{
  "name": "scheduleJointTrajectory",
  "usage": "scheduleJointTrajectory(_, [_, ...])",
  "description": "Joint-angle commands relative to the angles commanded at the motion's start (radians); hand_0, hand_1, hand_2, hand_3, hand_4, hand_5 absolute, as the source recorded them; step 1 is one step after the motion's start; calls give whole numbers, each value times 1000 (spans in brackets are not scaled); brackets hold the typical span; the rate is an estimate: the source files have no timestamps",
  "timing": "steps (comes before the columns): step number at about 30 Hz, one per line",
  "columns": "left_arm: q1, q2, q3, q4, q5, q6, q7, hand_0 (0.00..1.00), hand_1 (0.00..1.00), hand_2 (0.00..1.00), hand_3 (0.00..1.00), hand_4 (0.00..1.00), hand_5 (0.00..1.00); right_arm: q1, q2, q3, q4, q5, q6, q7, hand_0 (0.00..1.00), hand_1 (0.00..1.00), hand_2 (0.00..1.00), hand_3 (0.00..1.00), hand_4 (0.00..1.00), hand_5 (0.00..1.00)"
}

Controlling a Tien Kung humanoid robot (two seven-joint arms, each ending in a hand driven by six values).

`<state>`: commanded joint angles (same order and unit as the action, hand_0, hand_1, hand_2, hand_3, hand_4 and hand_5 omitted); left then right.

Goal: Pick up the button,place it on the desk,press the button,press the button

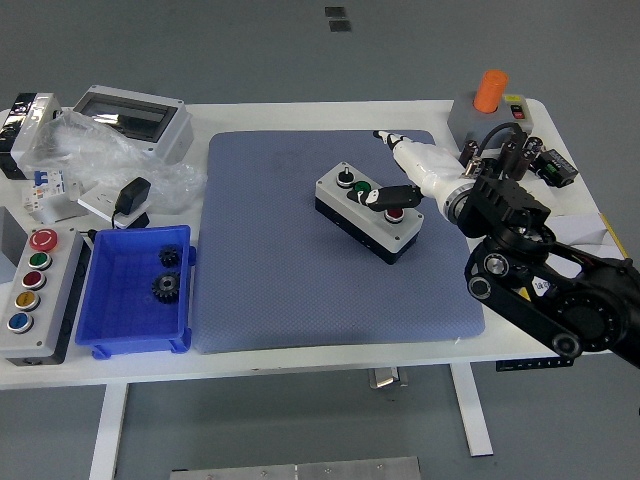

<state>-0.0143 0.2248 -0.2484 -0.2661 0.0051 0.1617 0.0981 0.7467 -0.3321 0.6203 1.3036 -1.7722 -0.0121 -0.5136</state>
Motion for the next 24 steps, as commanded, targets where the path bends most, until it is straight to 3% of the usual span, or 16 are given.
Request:
scheduleJointTrajectory(3, [-1,1,0,0,1,0,0,645,648,592,585,585,197,12,12,-12,-27,13,0,0,998,998,998,998,998,748])
scheduleJointTrajectory(13, [-10,9,-5,-1,11,-1,4,645,646,592,584,586,198,93,69,-104,-197,184,-81,56,998,998,998,998,998,781])
scheduleJointTrajectory(18, [-15,11,-6,-2,14,-2,4,645,646,591,583,584,199,114,86,-148,-270,244,-78,57,998,998,998,998,998,801])
scheduleJointTrajectory(24, [-17,10,-17,-2,26,-10,8,645,647,590,582,584,198,114,99,-196,-310,256,-52,32,998,997,998,998,998,808])
